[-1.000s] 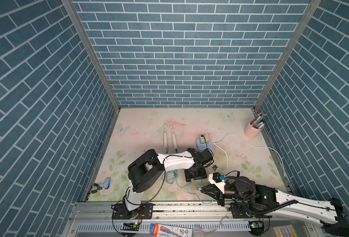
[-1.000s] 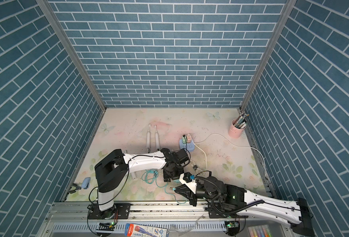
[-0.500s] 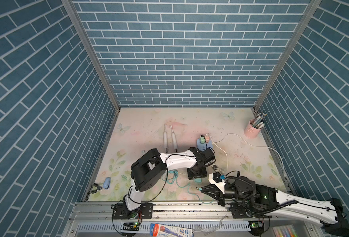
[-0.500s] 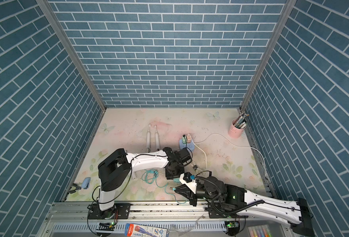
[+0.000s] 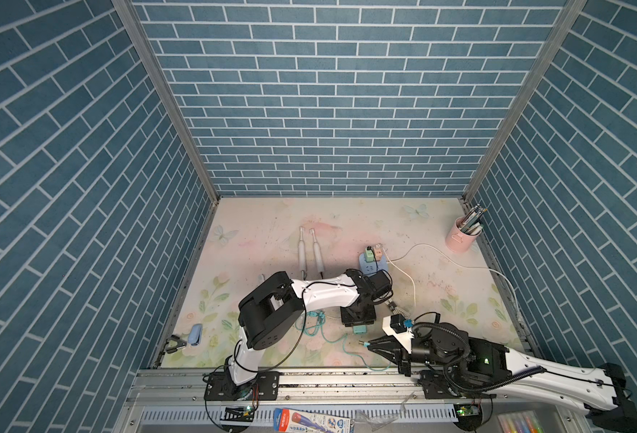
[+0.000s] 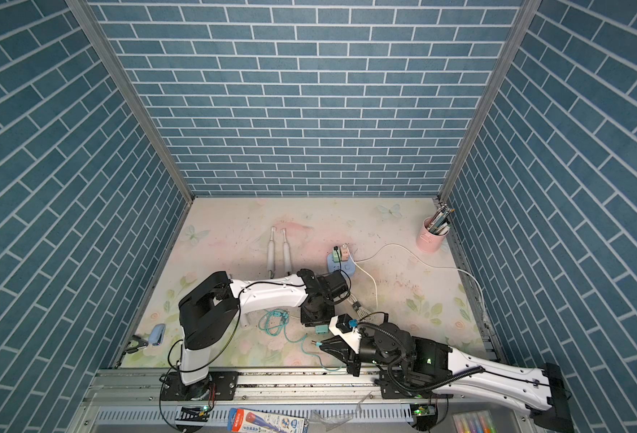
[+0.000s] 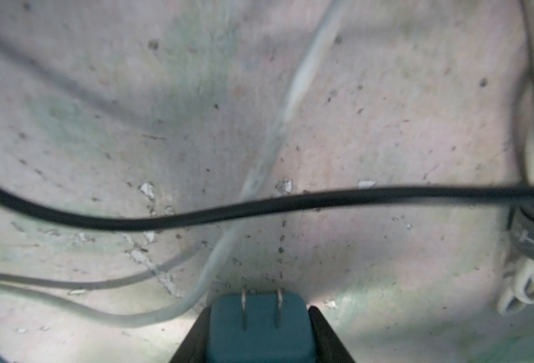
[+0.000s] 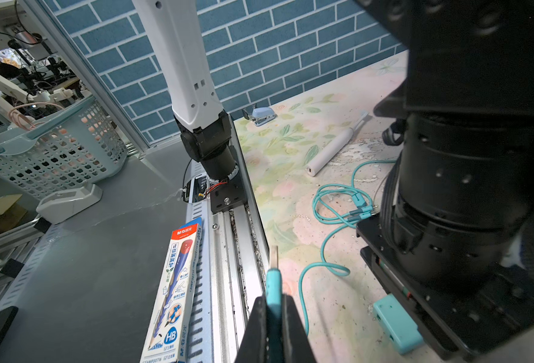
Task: Charge the electric toothbrush
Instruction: Pick up the plug from the center of the board, then insert the charging cable into the plug.
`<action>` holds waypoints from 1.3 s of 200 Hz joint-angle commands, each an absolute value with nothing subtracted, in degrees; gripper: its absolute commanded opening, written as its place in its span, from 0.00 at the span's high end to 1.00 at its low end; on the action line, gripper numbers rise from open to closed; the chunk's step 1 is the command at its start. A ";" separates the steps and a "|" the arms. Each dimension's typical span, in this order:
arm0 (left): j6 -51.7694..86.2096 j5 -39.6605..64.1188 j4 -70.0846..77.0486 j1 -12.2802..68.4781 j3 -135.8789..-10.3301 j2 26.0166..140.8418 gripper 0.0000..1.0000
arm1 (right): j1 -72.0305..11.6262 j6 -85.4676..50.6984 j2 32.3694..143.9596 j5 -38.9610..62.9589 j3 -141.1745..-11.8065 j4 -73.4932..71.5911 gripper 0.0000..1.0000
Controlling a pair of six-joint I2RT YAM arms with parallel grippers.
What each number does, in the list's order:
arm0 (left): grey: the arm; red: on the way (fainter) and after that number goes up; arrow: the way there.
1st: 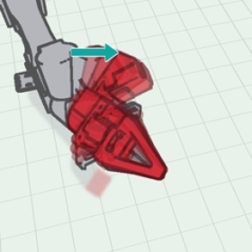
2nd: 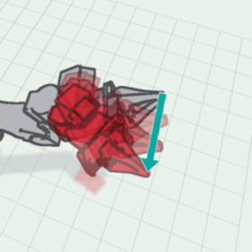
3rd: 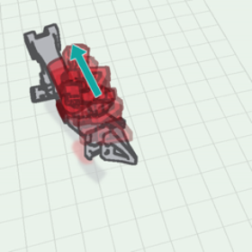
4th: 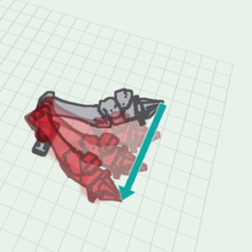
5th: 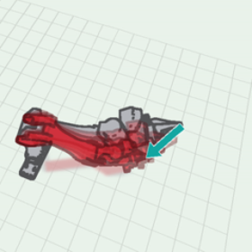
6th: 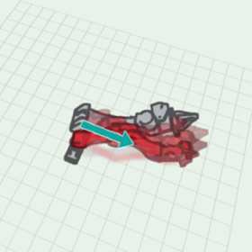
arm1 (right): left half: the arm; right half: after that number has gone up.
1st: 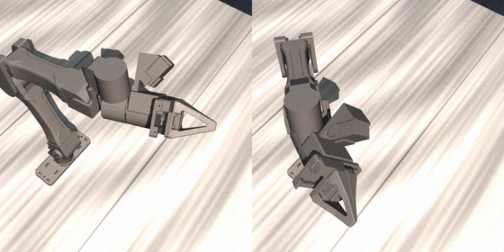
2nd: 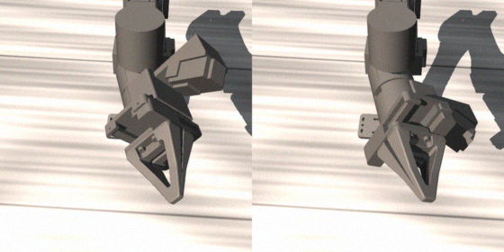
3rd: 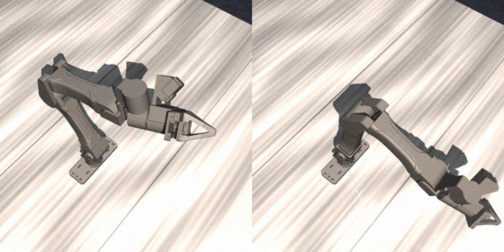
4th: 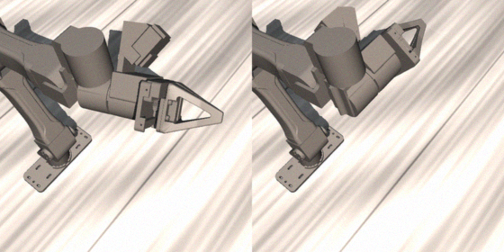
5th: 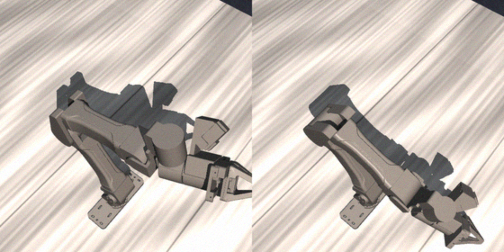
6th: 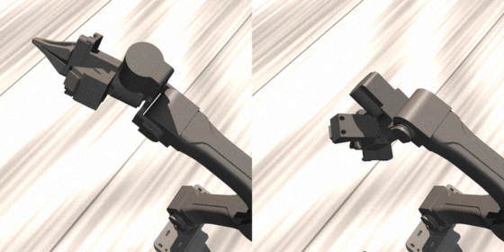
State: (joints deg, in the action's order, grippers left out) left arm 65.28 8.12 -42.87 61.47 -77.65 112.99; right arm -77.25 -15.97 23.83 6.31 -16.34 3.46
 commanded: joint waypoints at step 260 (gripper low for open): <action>88.40 28.23 -16.46 37.60 -38.70 62.67 1.00 | -77.53 3.80 52.40 -18.45 -30.17 -3.79 1.00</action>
